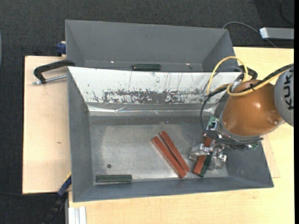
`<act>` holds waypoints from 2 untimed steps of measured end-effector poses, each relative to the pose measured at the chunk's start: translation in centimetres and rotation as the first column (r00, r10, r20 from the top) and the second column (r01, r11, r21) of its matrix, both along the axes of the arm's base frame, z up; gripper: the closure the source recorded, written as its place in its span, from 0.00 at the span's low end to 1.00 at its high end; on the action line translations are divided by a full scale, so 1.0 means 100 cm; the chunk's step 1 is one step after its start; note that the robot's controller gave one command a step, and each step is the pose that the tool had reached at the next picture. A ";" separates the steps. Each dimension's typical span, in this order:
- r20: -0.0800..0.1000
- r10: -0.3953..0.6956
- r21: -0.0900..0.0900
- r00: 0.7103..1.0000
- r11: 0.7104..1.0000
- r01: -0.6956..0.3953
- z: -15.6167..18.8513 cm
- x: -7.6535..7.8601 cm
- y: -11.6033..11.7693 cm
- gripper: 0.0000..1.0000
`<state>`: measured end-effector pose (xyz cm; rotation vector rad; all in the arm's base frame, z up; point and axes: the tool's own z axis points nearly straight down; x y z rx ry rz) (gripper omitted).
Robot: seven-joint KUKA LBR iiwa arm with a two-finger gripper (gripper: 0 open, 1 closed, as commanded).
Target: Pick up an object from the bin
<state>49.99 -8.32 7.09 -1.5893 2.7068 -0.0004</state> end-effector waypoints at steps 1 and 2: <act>0.000 0.000 0.000 1.000 1.000 0.000 0.002 0.000 0.000 1.00; -0.002 -0.001 0.001 1.000 1.000 0.001 0.010 -0.001 0.001 1.00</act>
Offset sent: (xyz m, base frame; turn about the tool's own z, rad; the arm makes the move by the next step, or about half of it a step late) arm -0.0001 -0.0001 0.0360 0.0000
